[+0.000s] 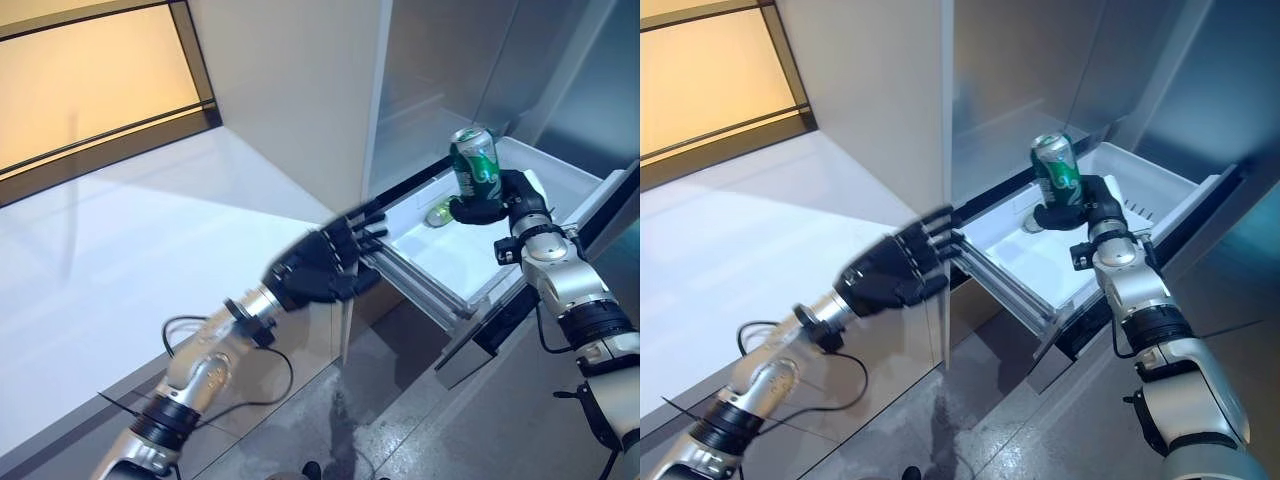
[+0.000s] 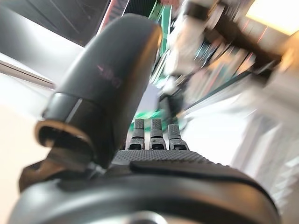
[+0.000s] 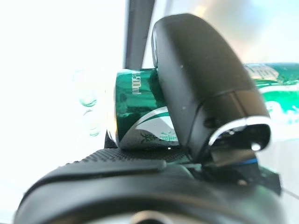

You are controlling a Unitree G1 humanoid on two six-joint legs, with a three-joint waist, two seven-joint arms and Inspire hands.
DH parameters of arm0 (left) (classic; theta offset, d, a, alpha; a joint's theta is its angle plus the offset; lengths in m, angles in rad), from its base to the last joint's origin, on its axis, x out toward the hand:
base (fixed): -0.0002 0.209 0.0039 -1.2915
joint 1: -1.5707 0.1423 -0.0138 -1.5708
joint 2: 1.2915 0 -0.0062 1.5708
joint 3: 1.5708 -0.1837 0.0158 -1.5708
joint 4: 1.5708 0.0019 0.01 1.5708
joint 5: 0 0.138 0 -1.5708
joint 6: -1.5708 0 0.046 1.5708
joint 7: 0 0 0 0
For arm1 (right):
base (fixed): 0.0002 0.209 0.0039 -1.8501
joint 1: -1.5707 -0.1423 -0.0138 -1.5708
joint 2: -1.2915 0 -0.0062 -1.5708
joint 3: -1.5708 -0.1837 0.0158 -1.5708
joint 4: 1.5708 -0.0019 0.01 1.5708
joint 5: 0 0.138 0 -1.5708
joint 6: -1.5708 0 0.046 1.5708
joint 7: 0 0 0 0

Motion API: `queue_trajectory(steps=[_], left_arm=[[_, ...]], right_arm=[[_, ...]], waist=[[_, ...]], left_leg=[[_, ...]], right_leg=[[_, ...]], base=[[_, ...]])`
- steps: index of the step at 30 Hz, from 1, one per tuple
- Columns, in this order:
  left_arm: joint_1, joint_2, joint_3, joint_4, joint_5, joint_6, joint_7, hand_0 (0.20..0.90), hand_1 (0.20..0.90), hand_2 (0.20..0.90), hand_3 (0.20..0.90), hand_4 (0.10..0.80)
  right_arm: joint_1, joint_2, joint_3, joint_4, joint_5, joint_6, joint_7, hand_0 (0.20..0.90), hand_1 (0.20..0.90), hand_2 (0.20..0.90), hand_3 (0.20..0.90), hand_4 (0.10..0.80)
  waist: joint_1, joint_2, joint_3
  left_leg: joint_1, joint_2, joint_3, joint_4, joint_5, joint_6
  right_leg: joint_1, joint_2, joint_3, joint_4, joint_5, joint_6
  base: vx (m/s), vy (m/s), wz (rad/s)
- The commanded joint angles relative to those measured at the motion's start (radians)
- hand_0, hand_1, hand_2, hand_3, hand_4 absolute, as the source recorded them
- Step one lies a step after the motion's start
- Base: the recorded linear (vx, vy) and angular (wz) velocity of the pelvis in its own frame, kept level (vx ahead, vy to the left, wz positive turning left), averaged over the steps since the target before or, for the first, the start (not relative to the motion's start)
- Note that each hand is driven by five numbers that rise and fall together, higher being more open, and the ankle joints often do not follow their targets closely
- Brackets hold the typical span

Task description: Put drinks into fridge and close the fridge

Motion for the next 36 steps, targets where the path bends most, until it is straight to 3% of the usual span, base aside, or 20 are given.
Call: queue_trajectory(steps=[1,5,9,17,26,31,36], left_arm=[[0.058,-0.049,-0.087,-0.056,-0.124,0.077,-0.121,0.9,0.9,0.9,0.9,0.8],[0.13,-0.058,-0.182,-0.043,-0.092,0.149,-0.163,0.9,0.9,0.9,0.9,0.8],[0.153,-0.049,-0.243,-0.002,-0.028,0.134,-0.147,0.9,0.9,0.9,0.9,0.8],[0.17,-0.042,-0.307,0.299,0.252,-0.086,0.016,0.9,0.9,0.9,0.9,0.8],[0.129,-0.026,-0.228,0.678,0.642,-0.299,0.253,0.9,0.9,0.9,0.9,0.8],[0.093,-0.046,-0.108,0.884,0.774,-0.29,0.358,0.9,0.9,0.9,0.9,0.8],[0.081,-0.052,-0.011,0.937,0.726,-0.261,0.373,0.9,0.9,0.9,0.9,0.8]], right_arm=[[-0.312,-0.132,0.032,0.069,-0.04,-0.119,-0.041,0.3,0.3,0.3,0.2,0.1],[-0.315,-0.128,0.017,0.22,-0.071,-0.133,-0.019,0.3,0.3,0.3,0.2,0.1],[-0.308,-0.126,-0.003,0.311,-0.11,-0.133,0.0,0.3,0.3,0.3,0.2,0.1],[-0.267,-0.131,-0.016,0.348,-0.2,-0.048,0.08,0.3,0.3,0.3,0.2,0.1],[-0.308,-0.17,0.063,0.329,-0.248,0.005,0.174,0.3,0.3,0.3,0.2,0.1],[-0.312,-0.17,0.084,0.317,-0.27,0.036,0.201,0.3,0.3,0.3,0.2,0.1],[-0.339,-0.182,0.108,0.33,-0.295,0.074,0.254,0.3,0.3,0.3,0.2,0.1]], waist=[[0.031,-0.03,-0.108],[0.048,-0.022,-0.092],[0.057,-0.013,-0.075],[0.054,-0.003,-0.005],[0.052,0.006,0.125],[0.058,0.001,0.165],[0.075,-0.004,0.203]], left_leg=[[-0.004,-0.035,-0.038,0.04,-0.08,-0.016],[-0.016,-0.037,-0.048,0.041,-0.073,-0.017],[-0.032,-0.036,-0.051,0.049,-0.069,-0.018],[-0.11,-0.032,-0.04,0.091,-0.061,-0.019],[-0.245,-0.019,-0.011,0.156,-0.052,-0.017],[-0.288,-0.015,-0.008,0.178,-0.047,-0.014],[-0.333,-0.011,-0.004,0.195,-0.042,-0.015]], right_leg=[[-0.032,0.051,-0.028,0.115,-0.096,-0.024],[-0.037,0.046,-0.045,0.121,-0.097,-0.026],[-0.05,0.04,-0.056,0.132,-0.098,-0.026],[-0.122,0.034,-0.053,0.163,-0.092,-0.029],[-0.257,0.039,-0.04,0.217,-0.084,-0.043],[-0.305,0.038,-0.041,0.247,-0.081,-0.045],[-0.354,0.034,-0.056,0.273,-0.08,-0.049]], base=[[0.029,0.027,0.3],[0.012,0.006,0.29],[-0.004,-0.006,0.13],[-0.035,-0.024,0.06],[-0.133,-0.028,0.01],[-0.02,-0.005,0.0],[-0.06,-0.01,-0.01]])
